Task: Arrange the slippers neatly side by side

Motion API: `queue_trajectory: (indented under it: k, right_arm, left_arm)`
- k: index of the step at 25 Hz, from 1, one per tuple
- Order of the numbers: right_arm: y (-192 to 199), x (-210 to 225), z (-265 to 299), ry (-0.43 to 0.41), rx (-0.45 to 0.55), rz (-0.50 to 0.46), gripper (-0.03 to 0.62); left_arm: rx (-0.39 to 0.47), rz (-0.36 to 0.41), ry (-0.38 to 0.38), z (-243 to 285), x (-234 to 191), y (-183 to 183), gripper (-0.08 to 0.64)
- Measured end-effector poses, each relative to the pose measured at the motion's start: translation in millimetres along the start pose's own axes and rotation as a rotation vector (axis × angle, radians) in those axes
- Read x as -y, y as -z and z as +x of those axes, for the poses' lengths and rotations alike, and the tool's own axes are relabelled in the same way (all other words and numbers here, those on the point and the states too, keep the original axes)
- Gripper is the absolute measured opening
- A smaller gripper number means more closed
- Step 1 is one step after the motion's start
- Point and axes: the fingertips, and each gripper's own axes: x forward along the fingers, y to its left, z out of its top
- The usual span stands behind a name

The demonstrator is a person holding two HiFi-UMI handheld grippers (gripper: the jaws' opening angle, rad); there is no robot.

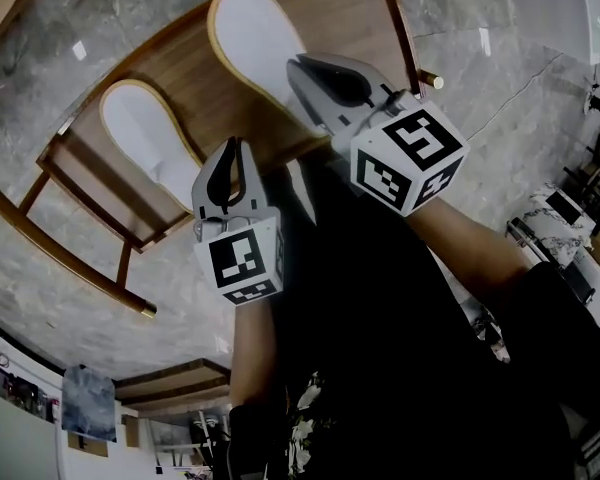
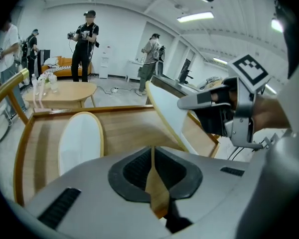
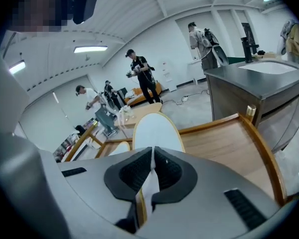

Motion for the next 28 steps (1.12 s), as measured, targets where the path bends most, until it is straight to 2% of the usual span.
queue_trajectory:
  k: [4,11,17,23,28]
  right_arm:
    - [-5.7,-16.3,-3.3,0.024,0.039,0.032,0.009]
    - [1.5,-23.6,2.1,0.135,0.081,0.136,0.009]
    - [19.6,-42.2,21.9,0.118,0.053,0.202,0.009]
    - [27.6,-47.4,36.1,0.125,0.058,0.191,0.009]
    - [36.0,-47.1,45.0,0.141,0.042,0.208,0.009]
  left_arm:
    - [0.001,0.016,-0.021,-8.3,-11.1,-3.6,0.017]
    - [0.024,-0.002,-0.065,-18.8,-33.6,-2.6,0.015]
    - [0.048,-0.031,-0.102,-27.8,-54.1,-1.7,0.015]
    - [0.052,-0.033,-0.136,-34.5,-72.3,4.7,0.015]
    - [0.104,-0.050,-0.154,-41.0,-85.2,1.3,0.015]
